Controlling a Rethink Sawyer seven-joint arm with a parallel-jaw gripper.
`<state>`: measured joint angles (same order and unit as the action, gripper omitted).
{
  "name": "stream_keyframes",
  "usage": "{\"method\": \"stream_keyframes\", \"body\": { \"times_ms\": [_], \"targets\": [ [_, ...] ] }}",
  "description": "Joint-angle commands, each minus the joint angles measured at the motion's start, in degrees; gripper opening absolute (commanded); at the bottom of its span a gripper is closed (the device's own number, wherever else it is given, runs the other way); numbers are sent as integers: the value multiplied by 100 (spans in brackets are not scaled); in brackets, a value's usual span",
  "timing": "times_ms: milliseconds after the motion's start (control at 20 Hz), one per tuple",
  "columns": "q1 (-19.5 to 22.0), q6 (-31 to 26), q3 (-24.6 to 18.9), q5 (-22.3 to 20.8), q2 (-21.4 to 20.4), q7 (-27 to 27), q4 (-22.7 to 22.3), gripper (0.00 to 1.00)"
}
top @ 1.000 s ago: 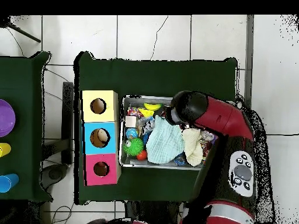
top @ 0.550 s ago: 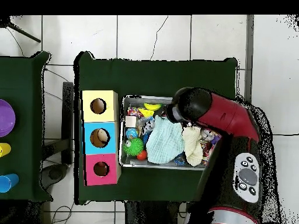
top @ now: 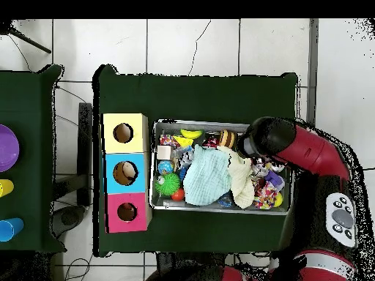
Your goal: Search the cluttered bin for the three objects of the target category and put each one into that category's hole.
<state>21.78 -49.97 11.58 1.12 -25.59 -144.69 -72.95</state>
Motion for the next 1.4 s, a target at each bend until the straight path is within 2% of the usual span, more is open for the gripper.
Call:
{"method": "stream_keyframes", "body": {
  "times_ms": [50, 350, 750, 1050, 1400],
  "targets": [
    [-130, 124, -803, 195, 541, -139, -107, 100],
    [-393, -214, -631, 441, 332, -665, -259, 100],
    [-461, -174, -423, 500, 41, -536, -727, 100],
    [-469, 390, -347, 458, -187, -489, -1438, 100],
    [-372, 1155, -392, 331, -142, -452, -2015, 100]
  ]
}}
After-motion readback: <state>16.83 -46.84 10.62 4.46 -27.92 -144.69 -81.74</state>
